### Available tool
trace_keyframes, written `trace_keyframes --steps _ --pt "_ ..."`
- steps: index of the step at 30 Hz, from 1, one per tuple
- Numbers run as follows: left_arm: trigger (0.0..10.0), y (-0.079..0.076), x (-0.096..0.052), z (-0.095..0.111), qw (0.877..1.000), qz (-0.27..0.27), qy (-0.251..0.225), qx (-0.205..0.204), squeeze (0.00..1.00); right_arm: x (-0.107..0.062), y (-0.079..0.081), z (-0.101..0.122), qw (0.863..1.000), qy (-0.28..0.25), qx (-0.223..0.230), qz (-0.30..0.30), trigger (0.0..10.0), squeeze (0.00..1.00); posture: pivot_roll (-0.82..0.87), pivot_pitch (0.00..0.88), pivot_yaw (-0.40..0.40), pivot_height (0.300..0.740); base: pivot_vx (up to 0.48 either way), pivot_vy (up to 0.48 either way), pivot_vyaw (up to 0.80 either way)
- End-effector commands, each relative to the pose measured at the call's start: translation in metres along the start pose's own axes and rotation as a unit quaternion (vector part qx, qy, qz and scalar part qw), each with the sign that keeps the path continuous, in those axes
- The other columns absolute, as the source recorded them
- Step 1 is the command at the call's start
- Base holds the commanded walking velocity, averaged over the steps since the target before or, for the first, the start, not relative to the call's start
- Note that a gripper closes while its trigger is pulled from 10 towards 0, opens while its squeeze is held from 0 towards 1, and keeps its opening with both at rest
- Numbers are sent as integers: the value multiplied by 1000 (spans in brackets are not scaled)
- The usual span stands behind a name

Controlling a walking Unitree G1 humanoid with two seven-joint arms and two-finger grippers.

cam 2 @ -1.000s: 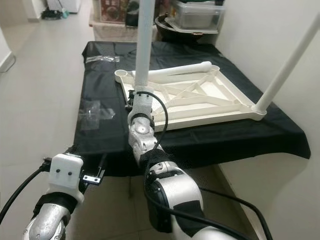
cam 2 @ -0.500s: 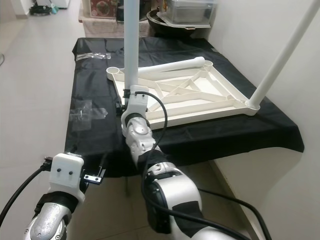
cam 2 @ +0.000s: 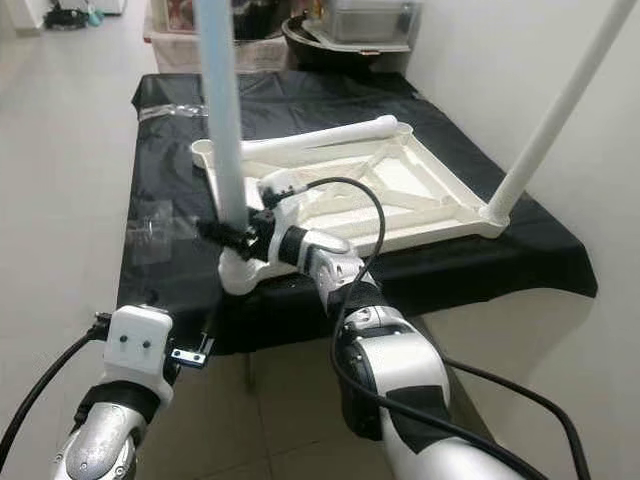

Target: Building children table

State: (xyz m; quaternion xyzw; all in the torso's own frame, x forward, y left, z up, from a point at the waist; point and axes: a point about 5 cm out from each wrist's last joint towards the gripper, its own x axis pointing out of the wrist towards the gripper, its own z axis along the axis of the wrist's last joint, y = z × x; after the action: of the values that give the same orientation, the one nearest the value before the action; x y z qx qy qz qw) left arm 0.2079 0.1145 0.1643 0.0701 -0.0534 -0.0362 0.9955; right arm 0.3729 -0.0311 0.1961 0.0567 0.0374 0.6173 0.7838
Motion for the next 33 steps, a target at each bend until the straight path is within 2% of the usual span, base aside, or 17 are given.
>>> trace_keyframes --steps 1,3,4,5,6,10,15,16,19,21,23,25,26,27,28,30,33 --pt "10000 -1 -2 0 1000 2 -1 2 0 15 14 -10 997 38 9 68 10000 0 111 73 -109 740 0 0 0" --pt "10000 0 -2 1 1000 4 -1 2 0 19 17 -11 996 46 3 73 10000 0 111 73 -109 740 0 0 0" --pt "10000 0 -2 1 1000 6 -1 2 0 25 20 -17 995 72 -14 71 4471 0 118 76 -113 740 0 0 0" --pt "10000 0 -2 1 1000 6 -1 2 0 25 20 -17 995 72 -14 71 4471 0 118 76 -113 740 0 0 0" --pt "10000 0 -2 1 1000 7 -1 3 0 27 21 -19 995 75 -21 65 0 0 118 76 -113 740 0 0 0" --pt "10000 0 -2 1 1000 7 -1 3 0 28 21 -20 995 72 -32 53 0 0 118 76 -113 740 0 0 0" --pt "10000 -1 -2 0 1000 5 0 1 0 28 5 -10 991 39 -71 -110 0 0 100 77 -105 740 0 0 0" --pt "10000 -1 -2 0 1000 5 0 1 0 28 5 -10 991 39 -71 -110 0 0 100 77 -105 740 0 0 0" --pt "10000 0 -1 -1 1000 4 0 2 0 18 -14 -4 954 22 -85 -286 0 0 94 76 -99 740 0 0 0" --pt "10000 1 -1 -1 1000 4 0 2 0 14 -18 -4 939 23 -82 -334 0 0 90 76 -96 740 0 0 0" --pt "10000 1 0 -2 1000 3 0 2 0 1 -29 -5 895 4 -54 -444 0 0 86 75 -92 740 0 0 0" --pt "10000 0 0 -2 1000 1 1 2 0 -15 -36 -12 831 -14 -8 -556 0 0 83 73 -88 740 0 0 0" --pt "10000 0 0 -2 1000 1 1 2 0 -15 -36 -12 831 -14 -8 -556 0 0 83 73 -88 740 0 0 0" --pt "10000 0 0 -2 1000 0 1 2 0 -18 -36 -17 805 -24 19 -593 0 0 83 74 -90 740 0 0 0" --pt "10000 0 0 -2 1000 0 1 2 0 -18 -36 -17 805 -24 19 -593 0 0 83 74 -90 740 0 0 0" --pt "10000 0 0 -2 1000 -1 1 2 0 -16 -32 -23 768 -37 58 -637 0 0 85 73 -89 740 0 0 0" --pt "10000 0 0 -2 1000 -1 0 2 0 -2 -23 -27 753 -49 91 -650 0 0 85 73 -89 740 0 0 0"
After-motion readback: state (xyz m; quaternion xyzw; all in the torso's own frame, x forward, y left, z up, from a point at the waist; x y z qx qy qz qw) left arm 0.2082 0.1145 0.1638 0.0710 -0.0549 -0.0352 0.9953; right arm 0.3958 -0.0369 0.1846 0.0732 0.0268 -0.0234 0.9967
